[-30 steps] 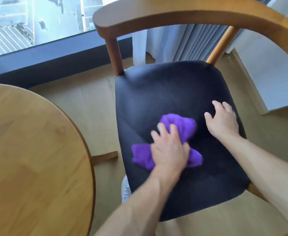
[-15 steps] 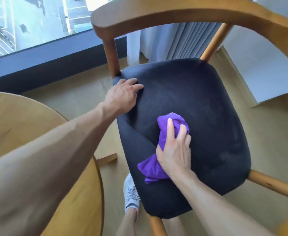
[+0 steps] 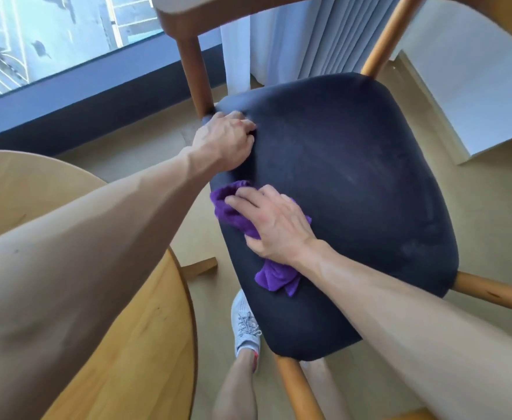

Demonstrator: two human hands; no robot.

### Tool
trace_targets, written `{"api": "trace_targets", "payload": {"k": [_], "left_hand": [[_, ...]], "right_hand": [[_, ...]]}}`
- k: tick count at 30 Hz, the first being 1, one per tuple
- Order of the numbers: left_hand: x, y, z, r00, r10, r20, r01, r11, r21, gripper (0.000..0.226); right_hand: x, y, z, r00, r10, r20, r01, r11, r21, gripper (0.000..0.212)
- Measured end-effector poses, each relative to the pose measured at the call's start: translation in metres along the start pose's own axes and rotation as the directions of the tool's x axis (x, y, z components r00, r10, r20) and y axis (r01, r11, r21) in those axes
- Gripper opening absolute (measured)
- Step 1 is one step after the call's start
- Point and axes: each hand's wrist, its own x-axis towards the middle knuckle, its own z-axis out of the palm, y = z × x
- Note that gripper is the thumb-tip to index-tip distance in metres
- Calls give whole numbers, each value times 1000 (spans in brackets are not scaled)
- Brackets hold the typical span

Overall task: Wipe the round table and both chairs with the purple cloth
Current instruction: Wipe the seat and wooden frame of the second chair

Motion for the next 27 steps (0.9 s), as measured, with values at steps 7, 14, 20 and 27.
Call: {"api": "trace_targets", "payload": {"k": [7,14,20,27], "left_hand": [[-23,15,33,991,-101,90,99,995,22,73],[-10,5,22,998,-55,17,56,996,-63,48],[-7,-4,11,1000,-3,29,4,998,-60,45],[-15,14,25,994,-108,6,108,991,-75,45]], "right_hand": [[-91,14,-1,894,-311,323,345,937,-53,61],[11,18,-28,999,-35,-4,33,981,-189,51],[24,-7,4,1000,-24,10,26,983,-180,57],[-92,-1,8,766,-491,414,544,839,-10,39]]}}
